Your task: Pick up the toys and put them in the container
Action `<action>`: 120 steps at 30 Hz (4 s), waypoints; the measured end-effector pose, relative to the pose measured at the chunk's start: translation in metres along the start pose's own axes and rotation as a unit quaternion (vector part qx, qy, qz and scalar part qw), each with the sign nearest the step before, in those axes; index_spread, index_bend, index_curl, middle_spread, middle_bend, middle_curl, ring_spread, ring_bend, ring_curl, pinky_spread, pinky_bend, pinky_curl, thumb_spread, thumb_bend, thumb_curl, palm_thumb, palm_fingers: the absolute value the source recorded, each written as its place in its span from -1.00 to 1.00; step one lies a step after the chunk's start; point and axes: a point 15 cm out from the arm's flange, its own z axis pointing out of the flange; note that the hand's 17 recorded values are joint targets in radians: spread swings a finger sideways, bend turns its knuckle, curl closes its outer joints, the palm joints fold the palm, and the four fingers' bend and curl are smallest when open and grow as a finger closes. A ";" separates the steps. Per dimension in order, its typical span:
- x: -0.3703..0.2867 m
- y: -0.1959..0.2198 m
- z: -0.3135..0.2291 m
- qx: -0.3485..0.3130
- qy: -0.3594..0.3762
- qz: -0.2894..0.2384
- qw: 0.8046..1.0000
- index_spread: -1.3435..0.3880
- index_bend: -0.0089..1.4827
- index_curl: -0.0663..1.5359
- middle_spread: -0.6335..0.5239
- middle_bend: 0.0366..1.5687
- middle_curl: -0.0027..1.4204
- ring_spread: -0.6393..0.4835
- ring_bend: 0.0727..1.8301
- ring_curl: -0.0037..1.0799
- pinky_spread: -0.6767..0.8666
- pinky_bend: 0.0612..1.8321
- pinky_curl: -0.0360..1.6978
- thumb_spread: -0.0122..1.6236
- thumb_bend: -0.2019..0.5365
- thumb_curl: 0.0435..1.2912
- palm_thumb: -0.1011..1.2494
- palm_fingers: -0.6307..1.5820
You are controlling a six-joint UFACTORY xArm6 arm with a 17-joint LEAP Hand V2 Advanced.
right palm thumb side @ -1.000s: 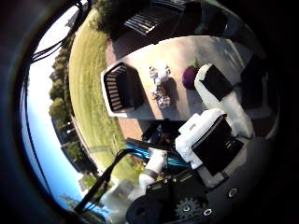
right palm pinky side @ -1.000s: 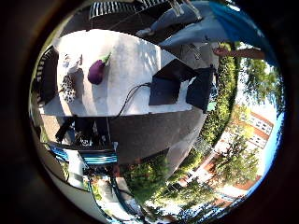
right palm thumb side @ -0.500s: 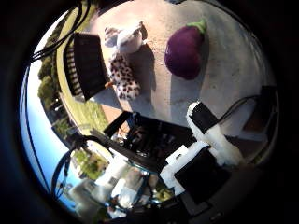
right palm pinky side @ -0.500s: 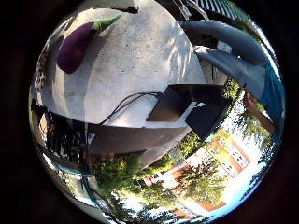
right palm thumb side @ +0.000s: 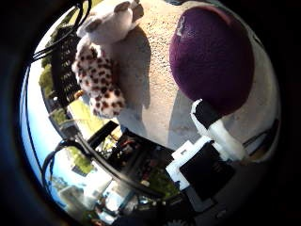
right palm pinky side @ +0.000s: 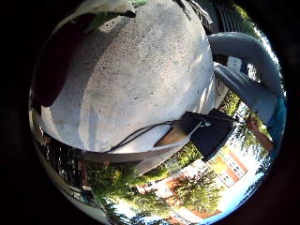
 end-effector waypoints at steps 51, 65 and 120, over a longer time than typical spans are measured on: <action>-0.306 0.176 -0.390 0.173 -0.198 -0.135 0.955 -0.73 0.18 -0.34 -0.43 0.52 0.69 -0.13 0.61 0.71 0.05 0.67 0.15 0.44 -0.49 0.09 0.65 0.24; -0.447 -0.047 -0.367 0.213 -0.166 -0.124 0.955 -0.69 0.01 0.00 -0.36 0.52 0.62 -0.01 0.64 0.58 0.07 0.60 0.15 0.47 -0.53 0.02 0.50 0.07; -0.095 -0.037 -0.164 0.141 -0.172 0.091 0.971 0.44 -0.77 -0.56 0.19 -0.81 -0.52 0.61 -0.65 -0.35 0.44 -0.60 -0.57 0.43 -0.53 -0.36 0.19 -0.23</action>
